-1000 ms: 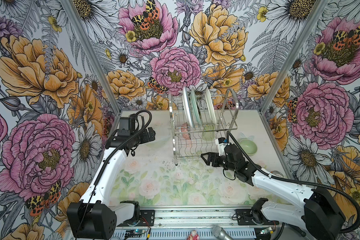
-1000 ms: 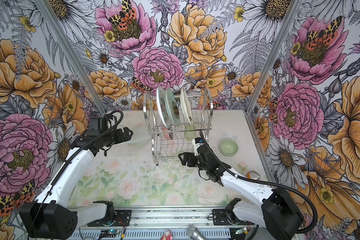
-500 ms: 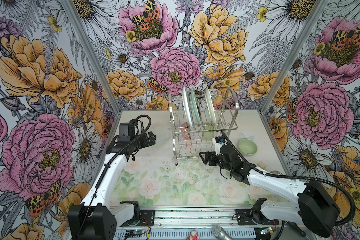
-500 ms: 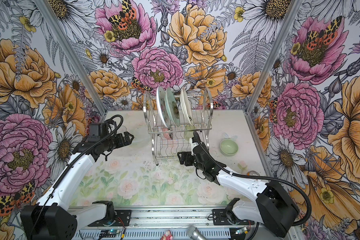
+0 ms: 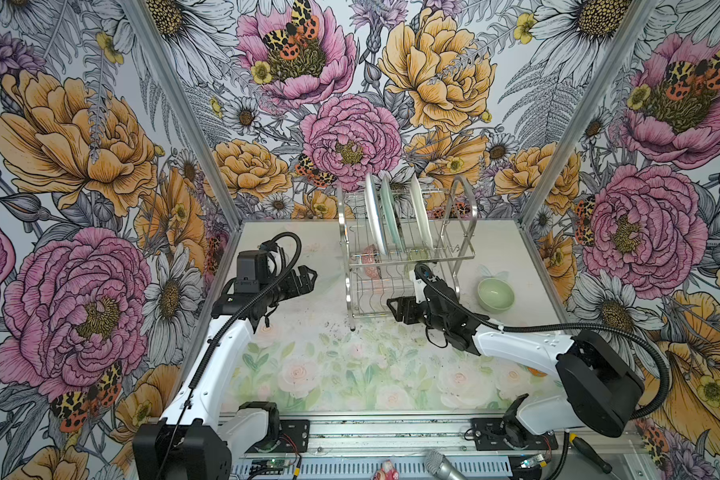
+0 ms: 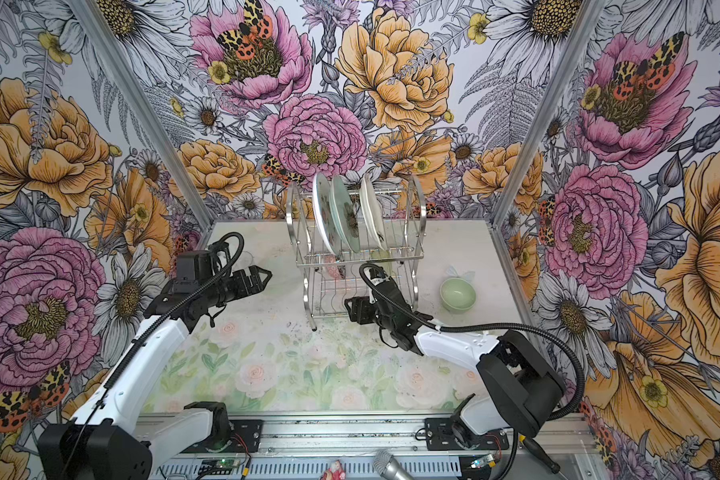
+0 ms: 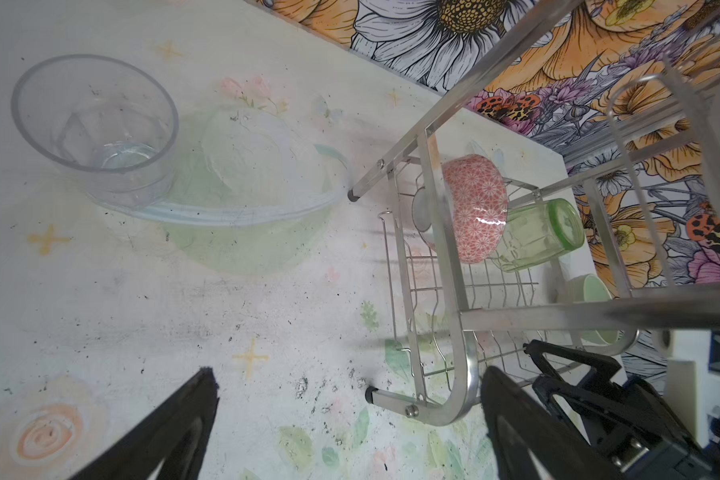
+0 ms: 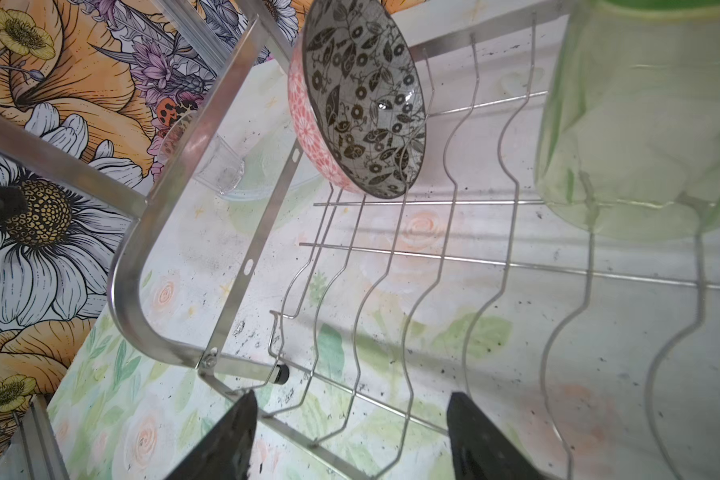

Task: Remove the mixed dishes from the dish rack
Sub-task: 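Lower the right gripper onto the rim of the black-and-white patterned bowl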

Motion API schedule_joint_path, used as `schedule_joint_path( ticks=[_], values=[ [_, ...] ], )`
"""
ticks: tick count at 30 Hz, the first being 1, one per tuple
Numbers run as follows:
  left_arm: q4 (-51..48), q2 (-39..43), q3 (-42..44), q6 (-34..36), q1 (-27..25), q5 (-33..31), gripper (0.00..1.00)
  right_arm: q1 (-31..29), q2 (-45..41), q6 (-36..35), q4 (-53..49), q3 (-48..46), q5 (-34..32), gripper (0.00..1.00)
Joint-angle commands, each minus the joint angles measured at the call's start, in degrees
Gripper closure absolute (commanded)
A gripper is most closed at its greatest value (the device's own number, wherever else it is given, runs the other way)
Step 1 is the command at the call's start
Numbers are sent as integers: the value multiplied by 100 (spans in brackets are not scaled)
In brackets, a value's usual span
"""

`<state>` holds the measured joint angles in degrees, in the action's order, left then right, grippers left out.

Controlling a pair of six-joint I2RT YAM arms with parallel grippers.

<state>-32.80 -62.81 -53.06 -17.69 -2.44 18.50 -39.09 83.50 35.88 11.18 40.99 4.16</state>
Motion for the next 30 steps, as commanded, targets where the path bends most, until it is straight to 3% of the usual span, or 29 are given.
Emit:
schedule_joint_path(
  ticks=[1, 14, 30],
  values=[
    [270, 85, 92, -75, 11, 176, 1, -19, 259, -98, 297, 365, 56, 29],
    [320, -57, 150, -68, 15, 391, 1, 144, 1174, -169, 683, 968, 36, 39],
    [362, -79, 208, -94, -20, 490, 1, 497, 2068, -207, 1020, 1715, 623, 46]
  ],
)
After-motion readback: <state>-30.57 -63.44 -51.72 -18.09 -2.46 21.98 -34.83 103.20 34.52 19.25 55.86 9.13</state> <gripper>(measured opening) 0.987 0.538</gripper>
